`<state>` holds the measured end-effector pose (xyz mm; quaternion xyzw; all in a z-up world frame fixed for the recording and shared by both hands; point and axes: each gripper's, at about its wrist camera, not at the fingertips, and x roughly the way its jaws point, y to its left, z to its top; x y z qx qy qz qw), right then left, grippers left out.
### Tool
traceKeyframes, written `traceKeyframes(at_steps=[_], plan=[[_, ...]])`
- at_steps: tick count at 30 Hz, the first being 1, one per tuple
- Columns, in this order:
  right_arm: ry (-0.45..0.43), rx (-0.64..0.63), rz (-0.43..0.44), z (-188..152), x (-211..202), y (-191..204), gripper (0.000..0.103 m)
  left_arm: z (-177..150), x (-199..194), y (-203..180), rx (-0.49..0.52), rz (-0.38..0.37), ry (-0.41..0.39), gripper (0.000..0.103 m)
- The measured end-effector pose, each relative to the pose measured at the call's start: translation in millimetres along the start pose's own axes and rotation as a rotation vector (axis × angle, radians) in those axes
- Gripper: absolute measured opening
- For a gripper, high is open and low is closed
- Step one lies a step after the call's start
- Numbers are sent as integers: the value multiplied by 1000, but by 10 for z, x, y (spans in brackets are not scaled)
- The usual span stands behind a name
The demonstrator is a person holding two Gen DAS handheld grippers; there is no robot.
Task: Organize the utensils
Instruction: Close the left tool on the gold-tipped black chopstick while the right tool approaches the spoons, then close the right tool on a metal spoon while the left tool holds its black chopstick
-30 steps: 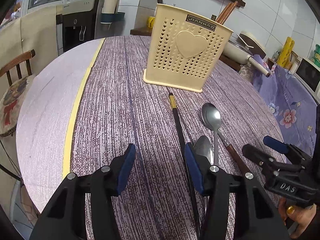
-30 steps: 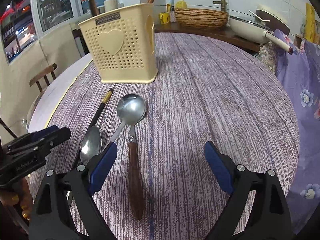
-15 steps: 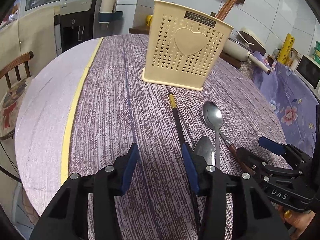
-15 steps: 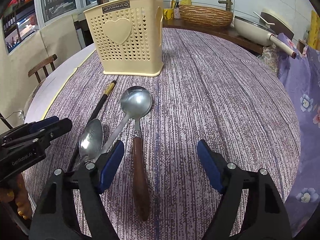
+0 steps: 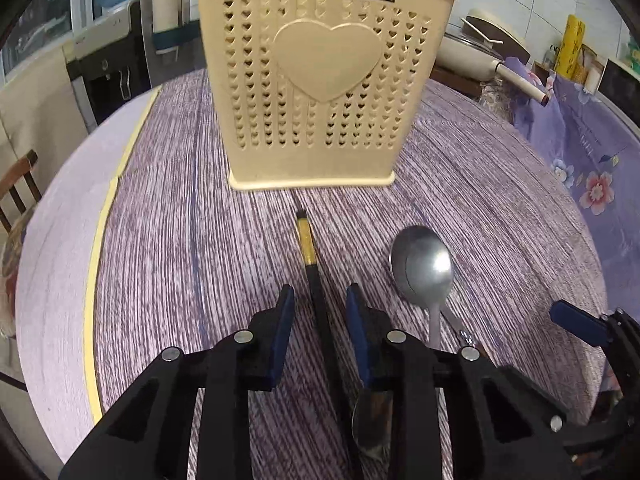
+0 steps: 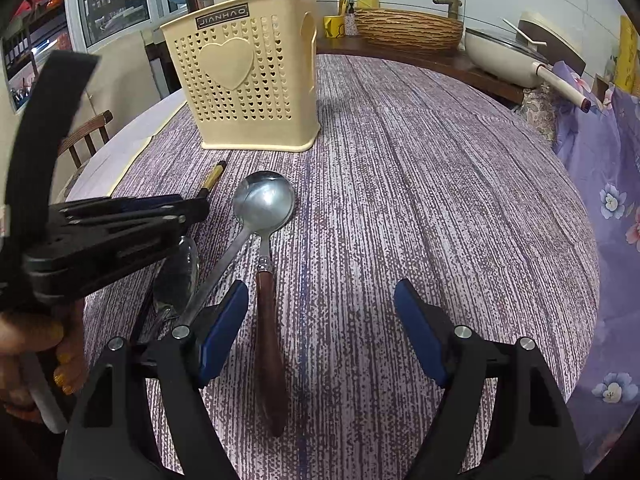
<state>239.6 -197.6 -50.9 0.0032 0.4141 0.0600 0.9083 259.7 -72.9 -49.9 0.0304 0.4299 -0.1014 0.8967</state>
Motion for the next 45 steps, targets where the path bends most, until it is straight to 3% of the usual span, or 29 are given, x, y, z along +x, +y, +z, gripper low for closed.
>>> traceKeyframes(at_steps=[5, 21, 32, 42, 45], plan=[[-15, 11, 36, 21, -34, 33, 74, 43, 31, 62, -2, 27, 6, 11], [-1, -98, 137, 90, 27, 732, 73, -75, -126, 651, -118, 60, 3, 9], [58, -119, 12, 146, 268, 1044, 74, -137, -185, 718, -127, 56, -7, 9], [68, -131, -8, 142, 292, 1093, 66, -155, -189, 719, -123, 55, -10, 9], [77, -122, 38, 154, 321, 1087, 65, -164, -190, 728, -125, 49, -10, 9]])
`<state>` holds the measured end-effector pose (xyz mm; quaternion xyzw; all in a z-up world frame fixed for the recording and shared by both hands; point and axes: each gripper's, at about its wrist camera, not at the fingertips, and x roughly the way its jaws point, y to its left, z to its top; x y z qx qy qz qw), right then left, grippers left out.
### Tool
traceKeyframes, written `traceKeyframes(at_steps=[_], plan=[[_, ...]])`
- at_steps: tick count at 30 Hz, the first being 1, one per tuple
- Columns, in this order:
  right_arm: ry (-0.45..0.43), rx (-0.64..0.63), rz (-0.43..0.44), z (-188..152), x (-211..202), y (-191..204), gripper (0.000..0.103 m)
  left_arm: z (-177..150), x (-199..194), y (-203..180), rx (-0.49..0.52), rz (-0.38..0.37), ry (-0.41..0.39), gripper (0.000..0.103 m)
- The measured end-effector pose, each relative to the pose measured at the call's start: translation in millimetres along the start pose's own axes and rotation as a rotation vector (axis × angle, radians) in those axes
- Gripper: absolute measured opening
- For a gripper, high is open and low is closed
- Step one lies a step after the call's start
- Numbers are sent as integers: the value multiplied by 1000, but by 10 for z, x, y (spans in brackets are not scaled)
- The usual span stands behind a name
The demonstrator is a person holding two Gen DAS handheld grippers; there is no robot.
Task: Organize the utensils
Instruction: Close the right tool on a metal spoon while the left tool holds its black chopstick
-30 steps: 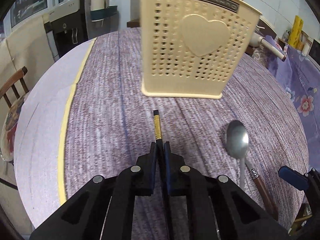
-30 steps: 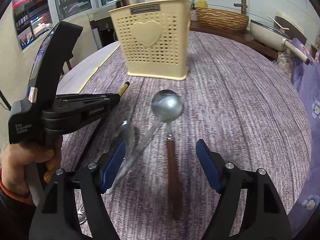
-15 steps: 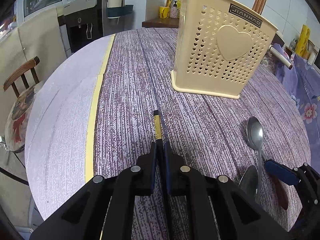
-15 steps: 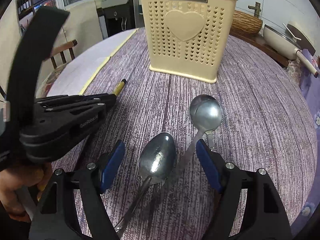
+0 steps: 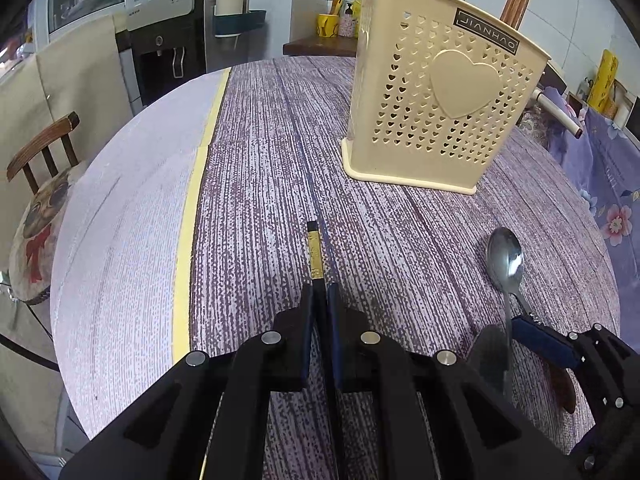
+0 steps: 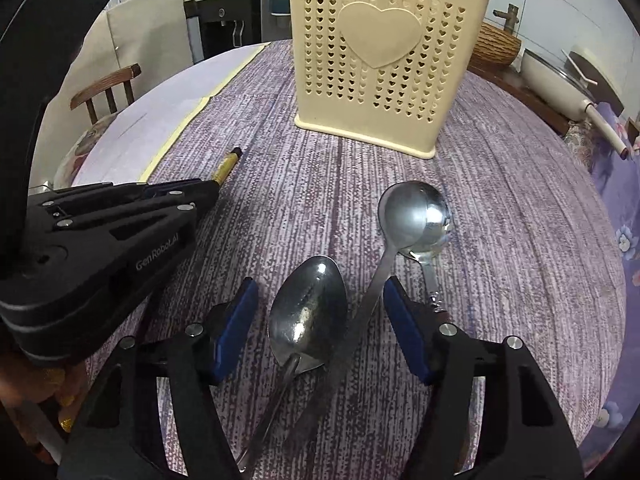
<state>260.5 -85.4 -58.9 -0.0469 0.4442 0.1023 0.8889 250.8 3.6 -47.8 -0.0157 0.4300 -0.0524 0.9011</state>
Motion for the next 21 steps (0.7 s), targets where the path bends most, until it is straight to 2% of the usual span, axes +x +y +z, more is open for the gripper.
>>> traceKeyframes(at_steps=[5, 9, 13, 15, 21], plan=[[-16, 48, 78, -5, -31, -149, 65, 2, -1, 20, -5, -10, 2, 9], [-63, 47, 73, -72, -168, -209, 67, 0, -1, 10, -2, -6, 0, 9], [-93, 63, 156, -81, -291, -246, 67, 1, 5, 5, -4, -4, 0, 9], [-87, 68, 195, -56, -280, -245, 67, -1, 4, 8, -3, -5, -1, 9], [-44, 69, 221, 11, -107, -188, 66, -6, 2, 19, -4, -13, -2, 9]])
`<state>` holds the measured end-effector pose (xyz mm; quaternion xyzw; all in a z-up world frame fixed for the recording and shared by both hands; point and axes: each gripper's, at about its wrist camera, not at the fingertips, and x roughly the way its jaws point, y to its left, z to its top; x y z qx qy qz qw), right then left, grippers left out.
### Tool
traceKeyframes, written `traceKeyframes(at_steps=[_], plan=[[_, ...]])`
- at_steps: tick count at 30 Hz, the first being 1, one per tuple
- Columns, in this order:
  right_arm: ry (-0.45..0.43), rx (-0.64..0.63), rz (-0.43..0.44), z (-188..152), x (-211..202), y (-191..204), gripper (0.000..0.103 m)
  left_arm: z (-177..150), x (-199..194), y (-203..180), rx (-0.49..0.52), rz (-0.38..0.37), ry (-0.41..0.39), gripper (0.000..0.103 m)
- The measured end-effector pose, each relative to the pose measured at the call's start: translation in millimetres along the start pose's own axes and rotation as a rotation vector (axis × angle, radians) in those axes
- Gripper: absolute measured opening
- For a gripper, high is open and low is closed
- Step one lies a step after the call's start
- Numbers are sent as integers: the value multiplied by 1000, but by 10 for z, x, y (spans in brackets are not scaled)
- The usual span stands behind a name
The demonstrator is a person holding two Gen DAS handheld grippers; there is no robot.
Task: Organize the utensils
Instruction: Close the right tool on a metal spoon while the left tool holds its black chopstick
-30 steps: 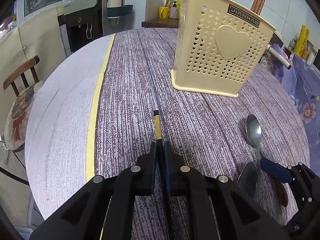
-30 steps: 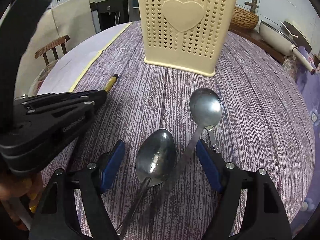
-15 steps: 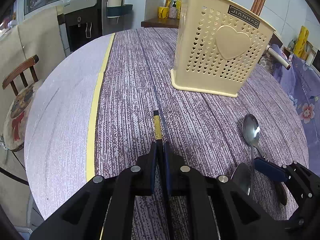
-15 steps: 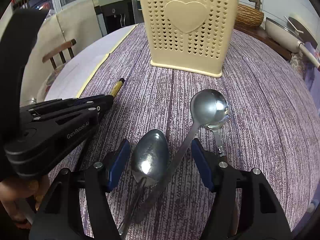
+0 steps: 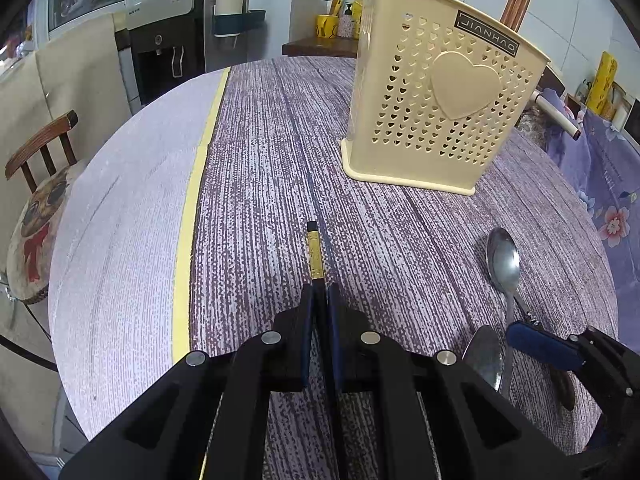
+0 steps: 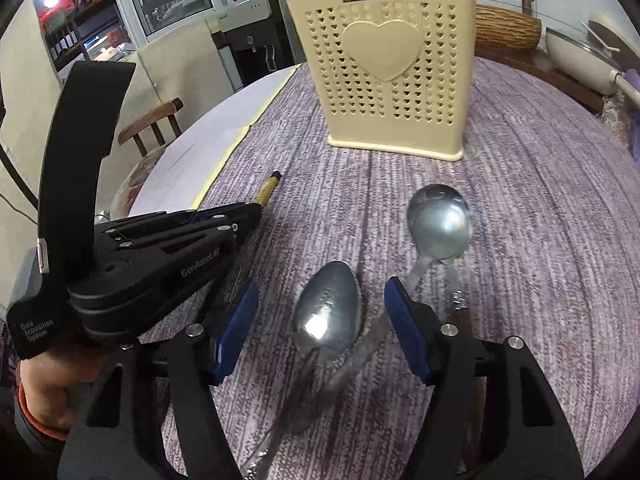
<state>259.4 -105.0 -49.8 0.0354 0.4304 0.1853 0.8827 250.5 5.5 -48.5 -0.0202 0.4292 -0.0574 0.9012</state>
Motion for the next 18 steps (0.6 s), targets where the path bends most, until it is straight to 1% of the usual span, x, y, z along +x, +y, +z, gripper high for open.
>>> traceKeyframes(at_steps=[5, 10, 12, 13, 15, 18], plan=[[13, -30, -25, -6, 102, 69, 66, 13, -1, 43, -15, -26, 6, 9], [28, -39, -39, -36, 69, 84, 65, 16, 3, 24, -11, -17, 5, 9], [28, -49, -55, -58, 65, 100, 60, 18, 7, 20, -12, -15, 4, 9], [27, -71, -86, -59, 77, 144, 59, 17, 9, 17, -13, -15, 3, 9], [23, -124, -174, -47, 131, 243, 50, 17, 7, 21, -16, -16, 4, 9], [31, -108, -183, -39, 135, 274, 45, 11, 5, 34, -14, -21, 5, 9]])
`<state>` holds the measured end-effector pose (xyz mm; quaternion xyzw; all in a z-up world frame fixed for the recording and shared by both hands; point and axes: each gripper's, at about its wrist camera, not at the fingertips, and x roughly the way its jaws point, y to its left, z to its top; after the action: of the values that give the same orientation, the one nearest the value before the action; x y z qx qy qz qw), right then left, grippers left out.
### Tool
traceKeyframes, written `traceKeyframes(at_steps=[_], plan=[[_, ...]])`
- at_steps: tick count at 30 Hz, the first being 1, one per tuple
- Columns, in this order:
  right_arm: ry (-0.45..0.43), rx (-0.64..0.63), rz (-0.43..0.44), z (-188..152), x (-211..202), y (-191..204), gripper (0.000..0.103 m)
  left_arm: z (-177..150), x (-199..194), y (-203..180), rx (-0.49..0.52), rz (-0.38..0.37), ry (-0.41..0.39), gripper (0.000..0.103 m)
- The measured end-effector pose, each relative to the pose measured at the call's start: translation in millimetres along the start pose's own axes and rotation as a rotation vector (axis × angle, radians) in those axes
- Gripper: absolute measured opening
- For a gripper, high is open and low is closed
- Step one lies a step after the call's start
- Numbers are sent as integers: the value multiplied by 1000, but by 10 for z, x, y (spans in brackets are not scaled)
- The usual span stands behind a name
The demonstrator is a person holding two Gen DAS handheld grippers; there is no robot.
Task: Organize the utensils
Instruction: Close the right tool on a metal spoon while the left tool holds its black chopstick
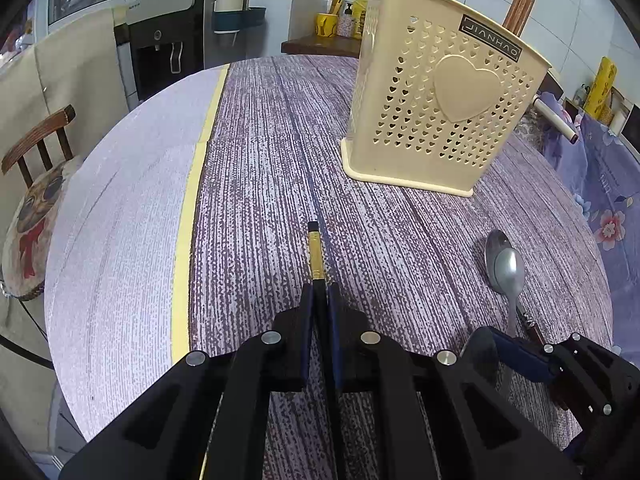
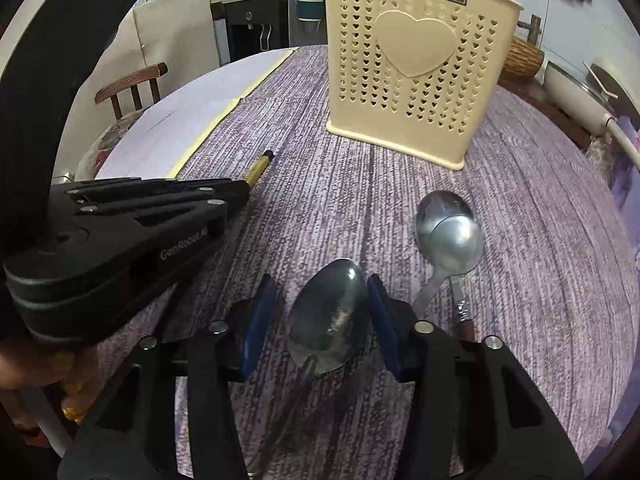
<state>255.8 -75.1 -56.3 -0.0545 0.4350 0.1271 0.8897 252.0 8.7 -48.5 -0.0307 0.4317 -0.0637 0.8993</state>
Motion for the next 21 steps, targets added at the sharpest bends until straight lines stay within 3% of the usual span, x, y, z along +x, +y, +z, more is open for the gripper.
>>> traceKeyframes(at_steps=[9, 11, 21], plan=[[29, 24, -13, -6, -10, -15, 45, 9, 9, -15, 8, 5, 7, 9], [28, 32, -14, -1, -19, -37, 40, 18, 16, -15, 5, 6, 10, 9], [13, 95, 43, 26, -50, -229, 38, 140, 107, -68, 19, 39, 41, 10]])
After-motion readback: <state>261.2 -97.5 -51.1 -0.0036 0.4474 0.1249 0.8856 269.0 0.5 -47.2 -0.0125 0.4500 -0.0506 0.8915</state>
